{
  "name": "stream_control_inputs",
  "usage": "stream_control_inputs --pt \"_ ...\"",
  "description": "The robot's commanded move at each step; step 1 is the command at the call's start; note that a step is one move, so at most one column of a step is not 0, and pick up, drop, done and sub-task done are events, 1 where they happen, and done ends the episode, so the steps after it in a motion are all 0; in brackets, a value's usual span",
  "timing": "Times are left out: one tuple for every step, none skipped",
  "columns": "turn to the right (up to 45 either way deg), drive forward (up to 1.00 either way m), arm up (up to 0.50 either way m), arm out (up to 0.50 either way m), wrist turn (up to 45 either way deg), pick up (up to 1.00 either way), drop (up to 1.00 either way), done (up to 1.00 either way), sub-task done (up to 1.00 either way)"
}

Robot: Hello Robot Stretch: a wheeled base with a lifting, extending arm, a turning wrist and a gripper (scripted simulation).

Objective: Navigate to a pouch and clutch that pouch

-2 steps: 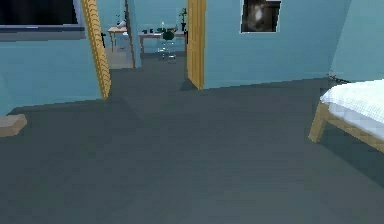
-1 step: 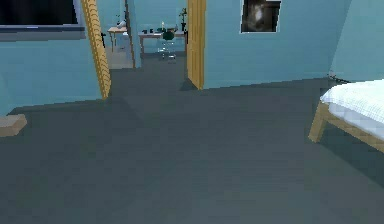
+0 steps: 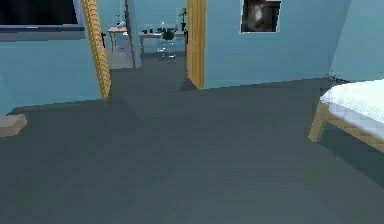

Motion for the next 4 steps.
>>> stream_control_inputs --pt "0.0 0.0 0.0 0.0 45.0 0.0 0.0 0.0 0.0" --pt "0.0 0.0 0.0 0.0 45.0 0.0 0.0 0.0 0.0" --pt "0.0 0.0 0.0 0.0 9.0 0.0 0.0 0.0 0.0" --pt "0.0 0.0 -0.3 0.0 0.0 0.0 0.0 0.0 0.0"
